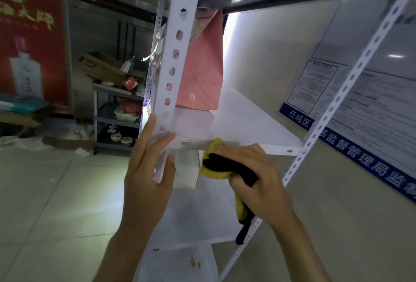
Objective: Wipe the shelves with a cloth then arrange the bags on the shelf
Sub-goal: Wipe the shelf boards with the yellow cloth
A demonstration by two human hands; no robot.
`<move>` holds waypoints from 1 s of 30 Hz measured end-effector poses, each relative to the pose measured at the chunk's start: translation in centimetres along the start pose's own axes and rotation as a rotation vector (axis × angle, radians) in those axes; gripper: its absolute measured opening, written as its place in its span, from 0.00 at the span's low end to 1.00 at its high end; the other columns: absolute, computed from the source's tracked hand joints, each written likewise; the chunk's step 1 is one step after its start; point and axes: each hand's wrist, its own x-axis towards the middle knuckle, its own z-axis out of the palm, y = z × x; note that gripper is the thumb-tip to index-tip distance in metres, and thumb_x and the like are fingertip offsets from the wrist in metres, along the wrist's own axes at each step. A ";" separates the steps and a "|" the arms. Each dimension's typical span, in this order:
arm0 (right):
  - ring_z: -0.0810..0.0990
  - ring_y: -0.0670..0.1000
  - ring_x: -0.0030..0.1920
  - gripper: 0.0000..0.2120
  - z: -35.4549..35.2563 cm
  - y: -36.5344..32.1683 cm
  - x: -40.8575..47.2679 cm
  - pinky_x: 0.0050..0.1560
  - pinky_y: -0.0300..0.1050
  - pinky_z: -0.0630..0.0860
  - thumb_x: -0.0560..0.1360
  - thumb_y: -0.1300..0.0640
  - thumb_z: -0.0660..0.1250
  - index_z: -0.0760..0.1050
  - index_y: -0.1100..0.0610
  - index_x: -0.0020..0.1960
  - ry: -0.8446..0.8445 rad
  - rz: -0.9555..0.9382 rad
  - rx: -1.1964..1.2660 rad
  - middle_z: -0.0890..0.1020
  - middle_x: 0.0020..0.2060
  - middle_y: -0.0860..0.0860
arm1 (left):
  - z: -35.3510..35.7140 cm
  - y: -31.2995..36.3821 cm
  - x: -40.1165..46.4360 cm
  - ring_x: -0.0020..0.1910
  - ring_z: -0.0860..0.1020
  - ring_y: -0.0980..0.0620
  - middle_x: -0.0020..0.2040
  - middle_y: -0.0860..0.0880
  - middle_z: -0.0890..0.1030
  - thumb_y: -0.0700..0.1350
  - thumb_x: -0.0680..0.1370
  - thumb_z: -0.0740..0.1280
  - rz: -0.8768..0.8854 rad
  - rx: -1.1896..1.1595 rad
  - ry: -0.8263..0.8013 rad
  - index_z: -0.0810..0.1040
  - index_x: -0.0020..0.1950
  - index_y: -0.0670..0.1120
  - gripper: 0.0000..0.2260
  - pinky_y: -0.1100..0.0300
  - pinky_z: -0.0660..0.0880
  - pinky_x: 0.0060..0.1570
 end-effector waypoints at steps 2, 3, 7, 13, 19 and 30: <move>0.81 0.41 0.59 0.27 1.0 0.0 -2.2 0.61 0.41 0.71 0.68 0.71 0.65 0.82 0.52 0.63 -0.065 0.008 0.045 0.85 0.59 0.40 | -0.6 -0.1 -1.5 0.76 0.69 0.49 0.77 0.45 0.68 0.31 0.78 0.67 -0.020 0.075 0.027 0.80 0.63 0.38 0.14 0.69 0.66 0.71; 0.81 0.40 0.58 0.27 1.7 0.3 -3.5 0.61 0.40 0.71 0.68 0.71 0.65 0.82 0.52 0.64 -0.089 0.026 0.071 0.85 0.58 0.40 | -0.9 -0.3 -2.5 0.74 0.70 0.48 0.75 0.43 0.71 0.31 0.78 0.67 -0.034 0.121 0.032 0.81 0.61 0.38 0.13 0.68 0.66 0.71; 0.82 0.44 0.60 0.29 4.2 3.3 -8.9 0.62 0.47 0.76 0.69 0.71 0.65 0.82 0.50 0.65 -0.126 0.201 0.158 0.84 0.59 0.38 | -2.3 -1.0 -6.9 0.69 0.75 0.51 0.69 0.48 0.77 0.33 0.79 0.67 -0.169 0.209 -0.020 0.82 0.59 0.42 0.10 0.69 0.67 0.68; 0.84 0.42 0.53 0.36 5.3 6.8 -15.6 0.56 0.37 0.80 0.71 0.77 0.63 0.82 0.37 0.60 -0.100 0.447 0.324 0.85 0.56 0.37 | -2.1 -1.9 -13.9 0.61 0.80 0.53 0.61 0.57 0.80 0.37 0.82 0.65 -0.316 0.253 -0.102 0.80 0.60 0.50 0.11 0.56 0.76 0.60; 0.83 0.42 0.56 0.31 5.7 10.5 -21.7 0.59 0.40 0.79 0.74 0.72 0.67 0.81 0.36 0.60 -0.156 0.617 0.447 0.85 0.55 0.35 | 0.5 -0.8 -20.7 0.51 0.82 0.59 0.54 0.62 0.81 0.34 0.79 0.67 -0.477 0.353 -0.224 0.79 0.56 0.57 0.17 0.69 0.75 0.46; 0.84 0.44 0.54 0.22 9.5 15.9 -31.0 0.55 0.47 0.81 0.72 0.57 0.64 0.82 0.37 0.60 -0.357 0.839 0.549 0.86 0.52 0.37 | 4.7 -2.1 -30.6 0.49 0.82 0.59 0.48 0.61 0.83 0.35 0.80 0.66 -0.725 0.409 -0.396 0.81 0.53 0.53 0.13 0.67 0.79 0.46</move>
